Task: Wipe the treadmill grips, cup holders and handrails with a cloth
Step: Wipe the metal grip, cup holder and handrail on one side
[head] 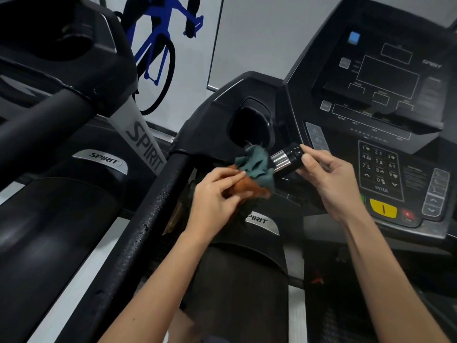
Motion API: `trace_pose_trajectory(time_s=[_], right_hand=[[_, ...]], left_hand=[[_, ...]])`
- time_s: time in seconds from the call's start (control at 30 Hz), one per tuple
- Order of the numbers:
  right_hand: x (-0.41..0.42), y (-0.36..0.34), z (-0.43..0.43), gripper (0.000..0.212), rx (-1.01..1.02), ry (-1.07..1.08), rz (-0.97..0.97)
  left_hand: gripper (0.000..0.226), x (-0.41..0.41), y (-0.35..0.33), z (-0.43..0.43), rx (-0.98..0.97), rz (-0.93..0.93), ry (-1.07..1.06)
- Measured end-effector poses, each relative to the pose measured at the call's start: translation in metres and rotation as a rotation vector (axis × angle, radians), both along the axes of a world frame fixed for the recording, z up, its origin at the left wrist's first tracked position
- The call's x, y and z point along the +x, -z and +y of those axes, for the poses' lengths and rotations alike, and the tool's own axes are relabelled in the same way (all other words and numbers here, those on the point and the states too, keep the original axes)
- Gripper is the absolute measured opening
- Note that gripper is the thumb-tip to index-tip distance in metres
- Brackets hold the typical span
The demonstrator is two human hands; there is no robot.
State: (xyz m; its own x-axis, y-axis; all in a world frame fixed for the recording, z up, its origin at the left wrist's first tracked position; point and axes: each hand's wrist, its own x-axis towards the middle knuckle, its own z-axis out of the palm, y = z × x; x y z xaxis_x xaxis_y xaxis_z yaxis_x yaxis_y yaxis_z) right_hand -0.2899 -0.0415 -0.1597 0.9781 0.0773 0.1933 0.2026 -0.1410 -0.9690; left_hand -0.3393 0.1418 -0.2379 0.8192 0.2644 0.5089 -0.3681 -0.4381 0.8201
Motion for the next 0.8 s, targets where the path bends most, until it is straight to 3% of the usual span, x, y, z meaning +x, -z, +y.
trace_pose_trajectory(time_s=[0.13,0.33,0.53,0.8], right_hand=[[0.000,-0.001,-0.001,0.030,0.002,-0.002,0.017],[0.000,-0.002,0.000,0.030,0.007,-0.012,0.018],[0.001,-0.002,-0.001,0.032,-0.004,-0.015,0.018],[0.002,-0.003,-0.003,0.029,0.025,-0.022,0.019]], left_hand=[[0.029,0.009,-0.014,-0.009,-0.086,0.019,0.036],[0.016,0.000,0.004,0.018,-0.246,0.221,-0.007],[0.029,0.008,-0.014,-0.015,-0.115,0.043,0.031],[0.041,-0.007,0.006,0.009,-0.237,0.133,0.035]])
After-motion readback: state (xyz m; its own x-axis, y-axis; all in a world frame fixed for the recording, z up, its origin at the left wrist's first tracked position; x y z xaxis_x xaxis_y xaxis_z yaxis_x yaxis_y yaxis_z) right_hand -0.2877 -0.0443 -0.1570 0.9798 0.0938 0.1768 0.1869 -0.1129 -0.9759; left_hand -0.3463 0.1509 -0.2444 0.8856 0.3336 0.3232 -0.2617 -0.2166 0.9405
